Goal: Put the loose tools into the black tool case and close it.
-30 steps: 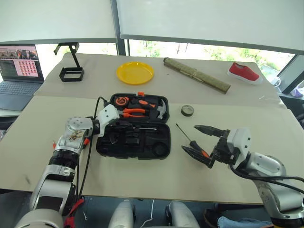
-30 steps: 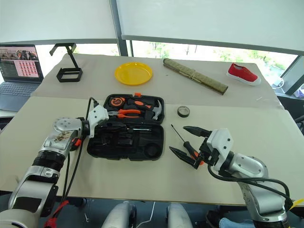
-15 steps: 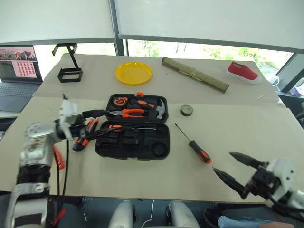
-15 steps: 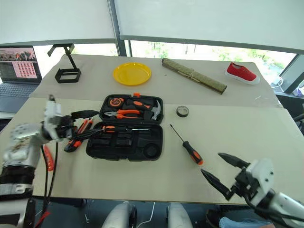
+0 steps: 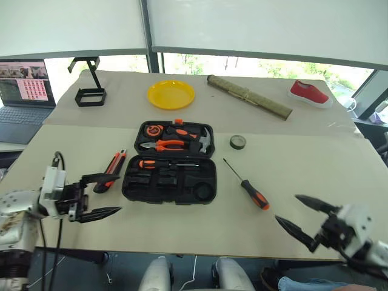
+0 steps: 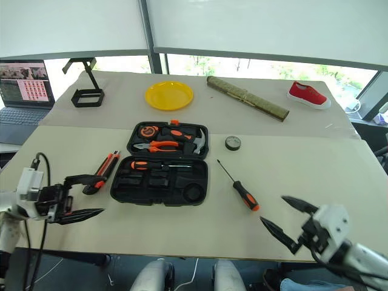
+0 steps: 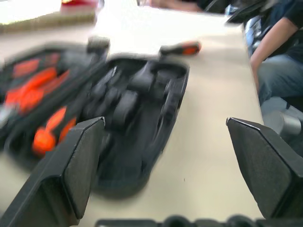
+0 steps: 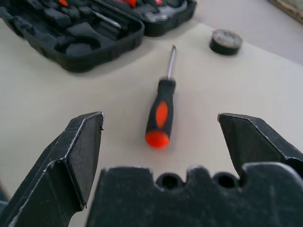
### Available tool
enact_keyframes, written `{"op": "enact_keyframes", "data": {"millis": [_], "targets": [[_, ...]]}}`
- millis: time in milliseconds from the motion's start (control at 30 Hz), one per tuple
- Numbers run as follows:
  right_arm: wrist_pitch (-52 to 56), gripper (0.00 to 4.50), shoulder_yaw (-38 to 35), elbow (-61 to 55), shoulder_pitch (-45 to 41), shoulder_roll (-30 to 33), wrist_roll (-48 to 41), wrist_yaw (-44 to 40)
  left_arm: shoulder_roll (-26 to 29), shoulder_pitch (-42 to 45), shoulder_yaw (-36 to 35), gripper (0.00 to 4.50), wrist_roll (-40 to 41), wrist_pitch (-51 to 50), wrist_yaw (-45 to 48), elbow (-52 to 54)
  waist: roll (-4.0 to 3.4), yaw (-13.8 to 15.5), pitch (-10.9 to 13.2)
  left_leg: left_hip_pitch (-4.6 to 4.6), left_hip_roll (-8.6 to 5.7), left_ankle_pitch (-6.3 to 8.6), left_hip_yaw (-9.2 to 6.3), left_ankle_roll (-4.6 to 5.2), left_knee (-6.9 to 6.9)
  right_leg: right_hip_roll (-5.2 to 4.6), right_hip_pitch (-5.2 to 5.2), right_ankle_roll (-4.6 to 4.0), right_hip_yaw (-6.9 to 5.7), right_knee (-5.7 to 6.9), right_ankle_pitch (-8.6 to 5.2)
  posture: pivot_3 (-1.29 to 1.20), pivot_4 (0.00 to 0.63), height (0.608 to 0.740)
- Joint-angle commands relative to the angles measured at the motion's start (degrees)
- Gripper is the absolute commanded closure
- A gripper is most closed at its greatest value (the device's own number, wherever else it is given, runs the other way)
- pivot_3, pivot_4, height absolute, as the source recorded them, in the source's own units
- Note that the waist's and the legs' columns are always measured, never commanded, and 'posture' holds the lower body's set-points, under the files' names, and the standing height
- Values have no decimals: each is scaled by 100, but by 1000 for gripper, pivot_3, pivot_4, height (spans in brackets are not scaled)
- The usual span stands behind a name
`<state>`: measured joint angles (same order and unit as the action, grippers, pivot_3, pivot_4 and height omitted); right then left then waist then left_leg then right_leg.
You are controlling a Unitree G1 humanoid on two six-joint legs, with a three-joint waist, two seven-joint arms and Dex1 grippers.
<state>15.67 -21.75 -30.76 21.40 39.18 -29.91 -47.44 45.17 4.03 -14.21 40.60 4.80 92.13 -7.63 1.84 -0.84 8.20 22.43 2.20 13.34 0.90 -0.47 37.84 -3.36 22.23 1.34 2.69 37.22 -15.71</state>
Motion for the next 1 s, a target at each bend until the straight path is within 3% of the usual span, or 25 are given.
{"op": "enact_keyframes", "data": {"millis": [33, 267, 367, 500, 633, 767, 867, 933, 1000], "targets": [[1571, 0, 494, -296, -673, 541, -37, 624, -6, -103, -99, 74, 100, -174, -79, 523, 1, 0, 0, 1, 1, 0, -4, 0, -1, 4, 0, -1, -1, 0, -1, 0, 150, 740], [3252, 0, 1687, 60, -2181, 770, 107, 1193, -4, -427, -166, 74, -74, -256, -142, 694, 0, 3, 2, 10, -3, 1, -11, 1, -7, 5, 9, -5, -6, -5, -3, 0, 150, 740], [3537, 670, 2107, 433, -2703, 707, 372, 1393, 5, -522, -169, 0, -112, -325, -235, 718, 3, 21, 4, 17, -10, 1, -14, 1, -6, -2, 11, -2, -10, -9, -2, 0, 150, 740], [3705, 2055, 2444, 696, -2993, 761, 601, 1374, 10, -645, -191, 0, -154, -389, -289, 738, 2, 22, 5, 27, -12, 1, -16, 1, -4, -3, 18, 1, -13, -10, -2, 0, 150, 740], [3705, 3419, 2245, 831, -3008, 804, 679, 1397, -24, -694, -262, 0, -191, -355, -405, 736, 2, 18, 4, 46, -12, 0, -18, 2, -4, -3, 37, 2, -14, -9, -1, 0, 150, 740], [3377, 3474, 1875, 828, -2765, 1103, 590, 964, -34, -768, -338, 0, -182, -347, -497, 760, 2, 31, 5, 48, -13, 1, -18, 2, -4, -6, 37, 3, -15, -9, -1, 0, 150, 740], [2473, 3474, 1572, 751, -2858, 1070, 381, 335, -69, -786, -439, 0, -135, -392, -630, 773, 1, 10, 7, 50, -12, 0, -18, 2, -4, -5, 40, 3, -15, -10, -1, 0, 150, 740], [1961, 3474, 1615, 649, -3259, 1125, 231, -277, -88, -802, -620, 0, -20, -510, -818, 789, -1, -49, 10, 44, -8, 1, -17, 2, -4, 0, 38, 2, -13, -8, 0, 0, 150, 740], [2203, 3474, 1973, 602, -4014, 952, -121, -635, -65, -866, -773, 0, -11, -583, -948, 771, -2, -98, 12, 44, 3, 0, -15, 2, -4, 9, 42, 0, -10, -8, 1, 0, 150, 740]]}}
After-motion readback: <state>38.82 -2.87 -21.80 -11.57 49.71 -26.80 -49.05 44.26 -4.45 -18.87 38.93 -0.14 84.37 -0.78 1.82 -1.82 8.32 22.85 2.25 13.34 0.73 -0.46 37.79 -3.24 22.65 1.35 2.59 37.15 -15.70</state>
